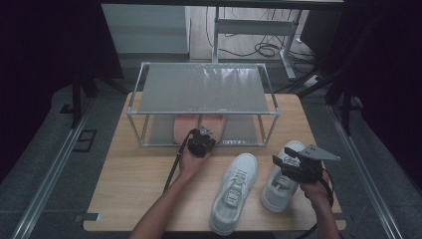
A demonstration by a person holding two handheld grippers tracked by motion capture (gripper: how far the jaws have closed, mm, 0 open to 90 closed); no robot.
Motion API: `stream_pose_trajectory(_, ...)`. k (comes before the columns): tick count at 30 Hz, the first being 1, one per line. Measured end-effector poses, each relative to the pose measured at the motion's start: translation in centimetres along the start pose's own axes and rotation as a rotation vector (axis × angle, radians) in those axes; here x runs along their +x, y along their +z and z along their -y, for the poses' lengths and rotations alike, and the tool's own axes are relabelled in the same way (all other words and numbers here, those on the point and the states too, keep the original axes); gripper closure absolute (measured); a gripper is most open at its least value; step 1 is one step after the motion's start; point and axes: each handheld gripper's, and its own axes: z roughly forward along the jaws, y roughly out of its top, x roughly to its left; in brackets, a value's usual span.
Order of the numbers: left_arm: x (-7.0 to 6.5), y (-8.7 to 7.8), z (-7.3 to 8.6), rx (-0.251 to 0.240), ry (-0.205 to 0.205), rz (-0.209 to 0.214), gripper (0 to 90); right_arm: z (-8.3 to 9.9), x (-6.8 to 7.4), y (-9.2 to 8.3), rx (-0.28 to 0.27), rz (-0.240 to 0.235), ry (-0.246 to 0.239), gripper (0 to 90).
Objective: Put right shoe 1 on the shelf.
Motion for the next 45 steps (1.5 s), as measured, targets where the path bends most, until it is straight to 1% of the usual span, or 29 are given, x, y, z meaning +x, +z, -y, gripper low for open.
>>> stream_pose_trajectory(3,0.2,0.1,0.0,-0.002,-0.012,0.0,90.0,0.0,0.0,0.0,-0.002,0.001,-0.001,41.0)
stream_pose_trajectory(6,0.0,0.0,0.0,0.001,0.0,0.0,90.0,0.0,0.0,0.0,-0.002,0.0,-0.001,41.0)
stream_pose_trajectory(8,-0.1,-0.5,0.1,-0.001,0.011,0.003,89.2,0.0,0.0,0.0,-0.004,0.001,0.0,41.0)
stream_pose_trajectory(10,-0.2,-1.4,0.3,-0.015,0.027,0.003,88.7,0.0,-0.1,-0.1,-0.006,0.002,0.001,41.0)
stream_pose_trajectory(11,-0.2,-1.8,0.4,-0.02,0.028,0.006,88.5,0.0,-0.1,-0.2,-0.007,0.003,0.002,41.0)
stream_pose_trajectory(13,-0.1,-2.9,1.0,-0.041,0.022,0.015,87.9,0.0,-0.2,-0.2,-0.009,0.005,0.004,41.0)
stream_pose_trajectory(16,0.4,-4.9,2.3,-0.06,0.009,0.024,87.1,-0.1,-0.1,-0.3,-0.011,0.007,0.002,41.0)
stream_pose_trajectory(20,1.3,-7.1,4.2,-0.069,-0.011,0.026,86.1,-0.1,0.0,-0.2,-0.008,0.005,0.002,41.0)
stream_pose_trajectory(24,1.9,-8.6,6.0,-0.07,-0.02,0.028,85.0,-0.1,0.1,-0.1,-0.004,0.005,-0.002,41.0)
stream_pose_trajectory(29,2.2,-9.4,7.6,-0.066,-0.041,0.033,83.6,-0.1,0.2,0.0,-0.001,0.004,-0.002,41.0)
stream_pose_trajectory(31,2.3,-9.6,8.0,-0.064,-0.043,0.034,82.7,-0.1,0.2,0.0,0.0,0.003,-0.003,41.0)
stream_pose_trajectory(35,2.3,-10.2,8.7,-0.074,-0.054,0.029,79.0,0.0,0.2,0.0,0.001,0.004,-0.003,41.0)
stream_pose_trajectory(37,2.3,-10.6,8.9,-0.087,-0.064,0.031,76.9,0.0,0.2,0.0,0.0,0.005,-0.002,41.0)
stream_pose_trajectory(40,2.4,-11.0,9.2,-0.073,-0.064,0.038,73.9,0.0,0.2,0.1,0.002,0.004,-0.003,41.0)
stream_pose_trajectory(43,2.5,-11.5,9.6,-0.065,-0.088,0.05,69.7,0.0,0.3,0.1,0.002,0.001,-0.006,41.0)
stream_pose_trajectory(45,2.5,-11.9,9.9,-0.061,-0.095,0.056,67.2,0.0,0.3,0.1,0.001,0.0,-0.006,40.9)
